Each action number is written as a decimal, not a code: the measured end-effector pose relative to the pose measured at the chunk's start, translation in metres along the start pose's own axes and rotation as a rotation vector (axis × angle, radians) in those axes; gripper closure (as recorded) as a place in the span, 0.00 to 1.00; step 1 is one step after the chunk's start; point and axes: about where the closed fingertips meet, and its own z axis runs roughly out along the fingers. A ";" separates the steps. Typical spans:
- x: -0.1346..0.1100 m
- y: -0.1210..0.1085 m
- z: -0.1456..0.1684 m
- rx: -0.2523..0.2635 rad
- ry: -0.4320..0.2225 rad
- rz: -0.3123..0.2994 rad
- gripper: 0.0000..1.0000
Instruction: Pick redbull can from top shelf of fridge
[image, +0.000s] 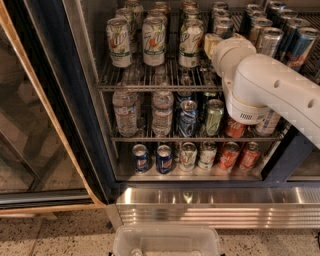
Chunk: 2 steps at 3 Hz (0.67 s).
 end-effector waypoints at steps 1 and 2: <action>0.000 0.000 0.000 0.000 0.000 0.000 1.00; -0.002 -0.003 -0.005 0.000 0.003 -0.007 1.00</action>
Offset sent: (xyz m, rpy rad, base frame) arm 0.0000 0.0000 0.0000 0.0000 0.0000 0.0000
